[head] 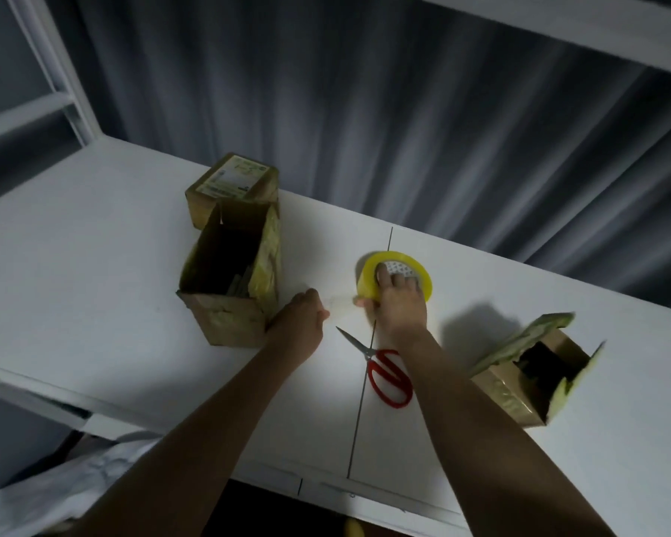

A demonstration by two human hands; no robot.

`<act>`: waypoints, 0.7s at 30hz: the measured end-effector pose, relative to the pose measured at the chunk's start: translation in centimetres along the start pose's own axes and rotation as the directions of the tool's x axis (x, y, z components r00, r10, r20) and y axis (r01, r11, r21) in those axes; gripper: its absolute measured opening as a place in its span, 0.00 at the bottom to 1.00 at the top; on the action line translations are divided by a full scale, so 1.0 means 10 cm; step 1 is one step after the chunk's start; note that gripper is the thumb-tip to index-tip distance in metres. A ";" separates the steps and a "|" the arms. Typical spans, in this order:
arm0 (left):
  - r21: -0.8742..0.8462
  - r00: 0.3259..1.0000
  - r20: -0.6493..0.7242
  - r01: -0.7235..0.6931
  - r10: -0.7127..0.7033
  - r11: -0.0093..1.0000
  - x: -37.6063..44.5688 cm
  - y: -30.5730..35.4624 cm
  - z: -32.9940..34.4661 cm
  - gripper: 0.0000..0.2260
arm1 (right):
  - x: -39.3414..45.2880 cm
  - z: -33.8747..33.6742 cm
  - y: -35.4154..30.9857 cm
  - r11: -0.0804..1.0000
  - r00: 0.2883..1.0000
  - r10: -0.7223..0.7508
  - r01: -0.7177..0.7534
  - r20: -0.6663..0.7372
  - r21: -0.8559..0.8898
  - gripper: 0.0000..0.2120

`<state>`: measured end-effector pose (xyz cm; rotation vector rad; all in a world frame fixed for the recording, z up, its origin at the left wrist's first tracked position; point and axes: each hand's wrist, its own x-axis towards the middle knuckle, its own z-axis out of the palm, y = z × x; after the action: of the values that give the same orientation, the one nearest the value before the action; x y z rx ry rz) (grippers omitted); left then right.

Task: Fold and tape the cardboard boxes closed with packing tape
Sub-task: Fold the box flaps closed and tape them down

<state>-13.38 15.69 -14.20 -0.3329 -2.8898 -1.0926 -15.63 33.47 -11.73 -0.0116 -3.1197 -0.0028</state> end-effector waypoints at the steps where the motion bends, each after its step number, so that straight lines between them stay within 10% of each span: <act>1: -0.010 1.000 0.009 0.019 -0.019 1.000 0.01 0.00 -0.03 0.05 | -0.09 -0.04 0.04 0.998 0.996 -0.031 0.036 -0.088 0.054 0.29; 3: -0.029 0.999 0.013 0.043 -0.043 0.999 0.02 -0.01 -0.06 0.07 | -0.39 -0.08 0.14 0.983 0.976 -0.064 0.097 -0.207 0.154 0.22; 7: -0.043 0.998 0.006 0.067 -0.067 0.997 0.02 0.00 -0.09 0.08 | -1.06 0.05 0.23 0.974 0.992 -0.059 0.033 0.112 0.223 0.22; 14: -0.118 0.991 0.035 0.132 -0.129 0.984 -0.04 -0.05 -0.08 0.08 | -1.04 -0.04 0.13 0.986 0.979 -0.004 -0.030 0.204 0.163 0.17; 21: -0.174 0.975 0.081 0.216 -0.205 0.961 -0.12 -0.08 -0.04 0.04 | -0.67 -0.93 0.11 0.981 0.992 -0.099 0.084 0.078 0.174 0.15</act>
<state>-12.37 14.63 -14.53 -0.0646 -2.9398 -1.4081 -8.72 34.53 -2.54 0.1384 -3.1913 0.2701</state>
